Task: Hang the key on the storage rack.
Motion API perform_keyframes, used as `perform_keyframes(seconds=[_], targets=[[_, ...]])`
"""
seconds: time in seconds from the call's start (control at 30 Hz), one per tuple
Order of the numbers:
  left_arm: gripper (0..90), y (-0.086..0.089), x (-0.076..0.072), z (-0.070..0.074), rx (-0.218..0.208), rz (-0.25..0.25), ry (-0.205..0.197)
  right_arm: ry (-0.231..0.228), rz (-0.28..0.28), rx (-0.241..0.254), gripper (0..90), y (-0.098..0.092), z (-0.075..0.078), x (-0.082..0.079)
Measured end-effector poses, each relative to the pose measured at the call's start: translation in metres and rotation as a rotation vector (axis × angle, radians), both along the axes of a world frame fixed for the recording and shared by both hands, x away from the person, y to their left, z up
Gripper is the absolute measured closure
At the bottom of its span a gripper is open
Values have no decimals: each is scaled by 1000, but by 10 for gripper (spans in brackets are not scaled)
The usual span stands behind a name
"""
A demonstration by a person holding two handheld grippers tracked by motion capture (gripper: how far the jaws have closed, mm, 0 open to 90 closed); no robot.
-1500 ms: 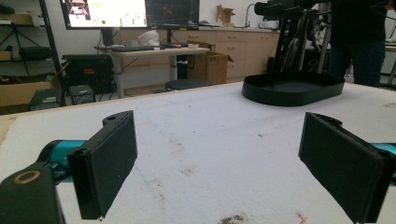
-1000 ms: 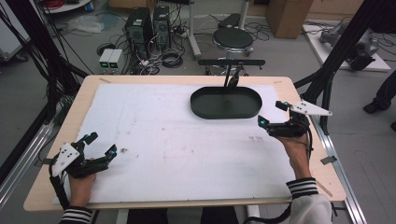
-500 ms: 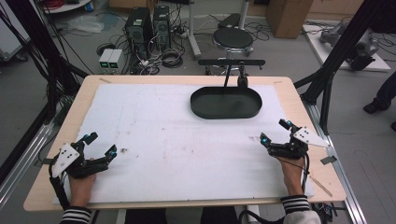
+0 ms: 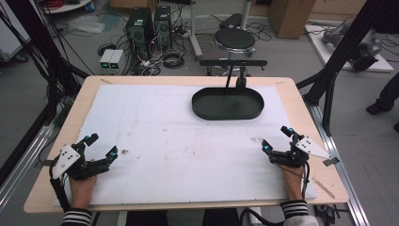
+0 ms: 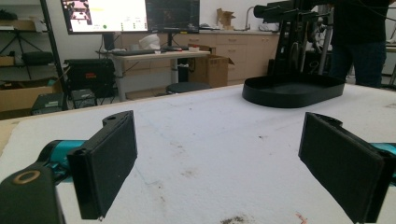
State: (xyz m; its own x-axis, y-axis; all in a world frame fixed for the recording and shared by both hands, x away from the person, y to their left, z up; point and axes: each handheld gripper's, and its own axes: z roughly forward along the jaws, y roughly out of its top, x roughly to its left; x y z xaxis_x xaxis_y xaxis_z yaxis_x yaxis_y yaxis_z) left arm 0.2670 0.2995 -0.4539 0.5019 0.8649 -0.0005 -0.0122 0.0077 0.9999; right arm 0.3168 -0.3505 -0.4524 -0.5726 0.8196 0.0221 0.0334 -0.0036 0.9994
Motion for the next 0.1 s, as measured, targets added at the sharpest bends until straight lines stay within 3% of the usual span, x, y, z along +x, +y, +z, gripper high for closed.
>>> perform_keyframes(seconds=[0.1], targets=[[119,0,-1,0,0,0,-7,1,-9,-6,6,0,0,0]])
